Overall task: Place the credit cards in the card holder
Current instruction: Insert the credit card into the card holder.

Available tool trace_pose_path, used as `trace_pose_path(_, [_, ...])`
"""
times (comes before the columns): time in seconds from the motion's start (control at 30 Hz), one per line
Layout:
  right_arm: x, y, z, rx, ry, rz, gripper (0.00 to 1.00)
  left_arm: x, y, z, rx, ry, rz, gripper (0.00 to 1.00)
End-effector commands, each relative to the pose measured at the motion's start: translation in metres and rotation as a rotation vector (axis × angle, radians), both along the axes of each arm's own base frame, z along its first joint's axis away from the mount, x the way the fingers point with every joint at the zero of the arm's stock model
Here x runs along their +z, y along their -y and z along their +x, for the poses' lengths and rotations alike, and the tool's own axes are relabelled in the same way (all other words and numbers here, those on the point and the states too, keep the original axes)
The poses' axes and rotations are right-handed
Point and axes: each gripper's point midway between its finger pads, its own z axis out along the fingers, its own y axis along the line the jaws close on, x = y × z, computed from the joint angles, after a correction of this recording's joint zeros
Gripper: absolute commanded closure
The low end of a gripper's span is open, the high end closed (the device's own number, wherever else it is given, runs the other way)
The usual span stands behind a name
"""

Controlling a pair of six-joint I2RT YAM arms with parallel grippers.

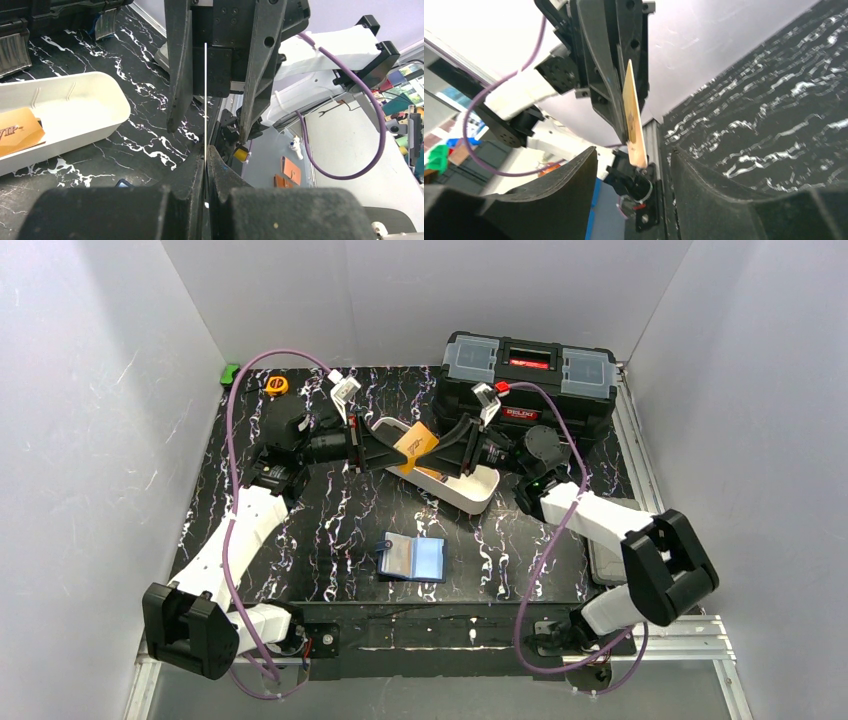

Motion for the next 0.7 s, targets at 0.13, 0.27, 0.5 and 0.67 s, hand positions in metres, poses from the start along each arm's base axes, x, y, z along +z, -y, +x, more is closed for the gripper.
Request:
trace_pose_path(0.13, [0.063, 0.004, -0.003, 0.029, 0.092, 0.207, 0.49, 0.016, -0.002, -0.008, -0.008, 0.054, -0.035, 1.0])
trace_pose_path(0.27, [0.061, 0.004, 0.0, 0.011, 0.076, 0.198, 0.7, 0.014, -0.002, -0.006, -0.005, 0.053, -0.035, 1.0])
trace_pose_path(0.5, [0.043, 0.004, 0.005, -0.03, 0.021, 0.134, 0.99, 0.003, -0.005, -0.01, -0.011, 0.043, 0.014, 0.28])
trace_pose_path(0.67, [-0.008, 0.016, -0.003, -0.035, -0.079, -0.057, 0.99, -0.038, -0.019, -0.025, -0.045, 0.094, 0.189, 0.13])
